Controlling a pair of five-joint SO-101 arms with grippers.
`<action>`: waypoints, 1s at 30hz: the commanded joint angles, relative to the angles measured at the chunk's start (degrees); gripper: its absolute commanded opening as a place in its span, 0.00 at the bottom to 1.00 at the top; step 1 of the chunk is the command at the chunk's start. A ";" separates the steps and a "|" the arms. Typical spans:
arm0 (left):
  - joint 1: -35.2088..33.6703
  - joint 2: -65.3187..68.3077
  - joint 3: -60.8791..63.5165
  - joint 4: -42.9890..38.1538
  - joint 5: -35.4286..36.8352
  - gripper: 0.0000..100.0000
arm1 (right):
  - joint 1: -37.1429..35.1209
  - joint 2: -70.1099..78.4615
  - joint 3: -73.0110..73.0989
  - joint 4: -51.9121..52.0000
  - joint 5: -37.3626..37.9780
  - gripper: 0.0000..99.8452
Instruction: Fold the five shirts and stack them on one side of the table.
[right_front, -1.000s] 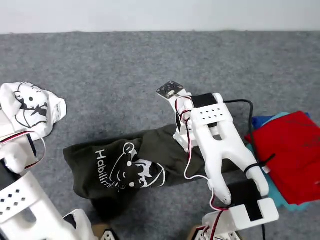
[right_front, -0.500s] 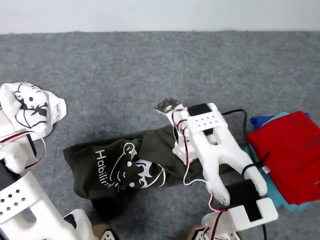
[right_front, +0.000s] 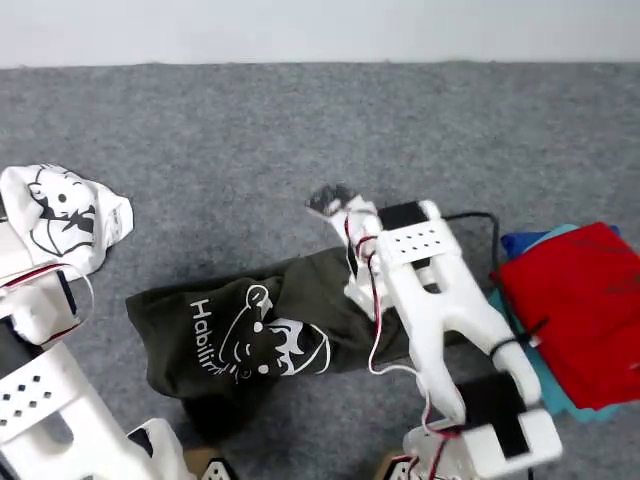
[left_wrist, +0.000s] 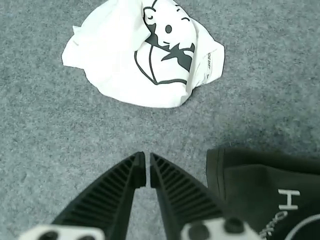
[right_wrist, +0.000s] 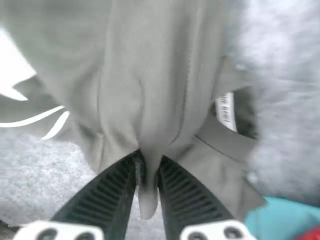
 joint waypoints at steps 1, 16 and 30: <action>0.62 0.18 1.01 -4.22 0.44 0.02 | 0.04 -8.40 -8.18 9.63 3.16 0.01; 14.86 40.53 -19.38 2.29 0.26 0.12 | 0.04 -19.38 2.81 9.63 7.21 0.01; 20.04 64.26 -34.07 13.45 -6.07 0.12 | -0.22 -19.03 2.90 9.54 7.12 0.01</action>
